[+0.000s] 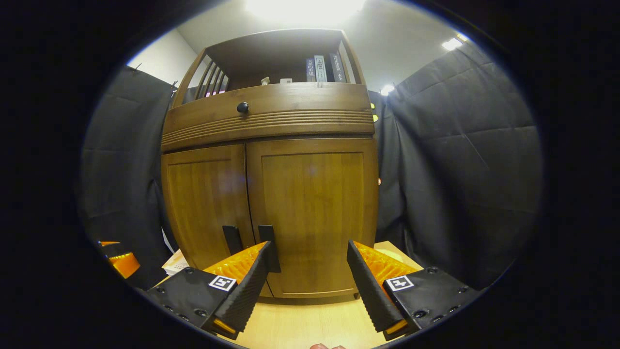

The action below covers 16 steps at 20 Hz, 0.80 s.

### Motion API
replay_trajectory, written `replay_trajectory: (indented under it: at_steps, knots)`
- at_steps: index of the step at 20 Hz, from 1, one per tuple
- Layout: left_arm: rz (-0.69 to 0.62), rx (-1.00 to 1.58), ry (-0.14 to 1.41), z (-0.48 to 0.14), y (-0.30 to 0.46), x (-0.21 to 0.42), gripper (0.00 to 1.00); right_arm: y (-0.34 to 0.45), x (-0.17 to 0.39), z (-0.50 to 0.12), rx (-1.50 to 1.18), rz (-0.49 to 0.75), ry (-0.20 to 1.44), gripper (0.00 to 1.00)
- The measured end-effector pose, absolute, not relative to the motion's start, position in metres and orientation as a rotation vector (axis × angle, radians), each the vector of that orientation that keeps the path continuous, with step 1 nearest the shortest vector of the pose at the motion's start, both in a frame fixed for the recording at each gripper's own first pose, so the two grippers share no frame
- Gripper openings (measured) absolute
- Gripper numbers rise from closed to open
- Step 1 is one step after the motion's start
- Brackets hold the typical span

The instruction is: Open the right door of the double-door shoe cabinet with the right hand, and open the left door with the left hand.

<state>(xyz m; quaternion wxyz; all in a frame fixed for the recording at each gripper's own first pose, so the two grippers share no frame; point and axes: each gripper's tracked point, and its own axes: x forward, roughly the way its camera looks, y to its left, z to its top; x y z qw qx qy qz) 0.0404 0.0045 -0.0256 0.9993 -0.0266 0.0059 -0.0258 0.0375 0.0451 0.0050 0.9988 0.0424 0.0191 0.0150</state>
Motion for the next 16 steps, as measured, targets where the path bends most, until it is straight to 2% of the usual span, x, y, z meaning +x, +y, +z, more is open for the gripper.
replay_trajectory:
  at_steps: [5,10,12,16]
  knots:
    - [-0.04,-0.051,0.021,-0.028,0.006,0.042,0.92,0.069,0.066,0.003,0.075,0.072,0.059,0.93]
    - [0.025,-0.07,0.03,-0.03,0.011,0.045,0.91,0.088,0.102,-0.005,0.056,0.086,0.057,0.96]
    - [0.057,-0.069,0.045,-0.032,0.015,0.044,0.91,0.1,0.118,-0.016,0.064,0.1,0.089,0.94]
    - [0.117,-0.081,0.075,-0.037,0.021,0.04,0.92,0.115,0.142,-0.04,0.075,0.137,0.145,0.96]
